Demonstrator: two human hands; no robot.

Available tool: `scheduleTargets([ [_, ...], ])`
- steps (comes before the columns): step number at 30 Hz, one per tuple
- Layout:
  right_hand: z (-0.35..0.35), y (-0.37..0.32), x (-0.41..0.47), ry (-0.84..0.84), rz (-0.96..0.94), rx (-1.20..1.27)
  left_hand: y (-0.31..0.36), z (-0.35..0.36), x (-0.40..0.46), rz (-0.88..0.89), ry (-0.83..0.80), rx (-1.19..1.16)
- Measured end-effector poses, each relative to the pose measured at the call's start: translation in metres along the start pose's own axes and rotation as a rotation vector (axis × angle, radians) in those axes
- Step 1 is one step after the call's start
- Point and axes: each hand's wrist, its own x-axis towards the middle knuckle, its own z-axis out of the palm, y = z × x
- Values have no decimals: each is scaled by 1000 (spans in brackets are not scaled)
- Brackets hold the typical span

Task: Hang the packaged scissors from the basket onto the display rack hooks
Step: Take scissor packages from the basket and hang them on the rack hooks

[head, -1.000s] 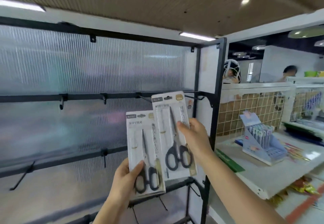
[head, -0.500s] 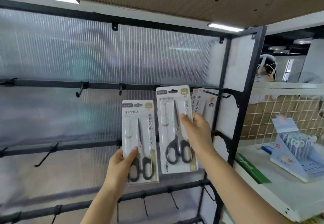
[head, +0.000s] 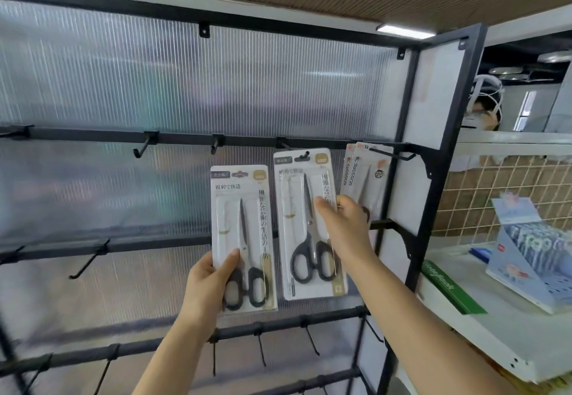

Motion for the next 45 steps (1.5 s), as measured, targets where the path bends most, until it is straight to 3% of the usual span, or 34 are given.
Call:
scheduleTargets([
  [11, 33, 14, 51, -13, 69, -62, 1, -2, 9, 12, 65, -14],
  [29, 57, 39, 109, -139, 116, -106, -4, 1, 26, -21, 34, 120],
  [35, 20, 10, 81, 165, -100, -60, 6, 14, 16, 35, -8, 73],
  [37, 9, -8, 68, 189, -171, 23, 9, 17, 11, 55, -24, 63],
  [45, -10, -54, 32, -107, -222, -27, 25, 31, -16, 144, -95, 68],
])
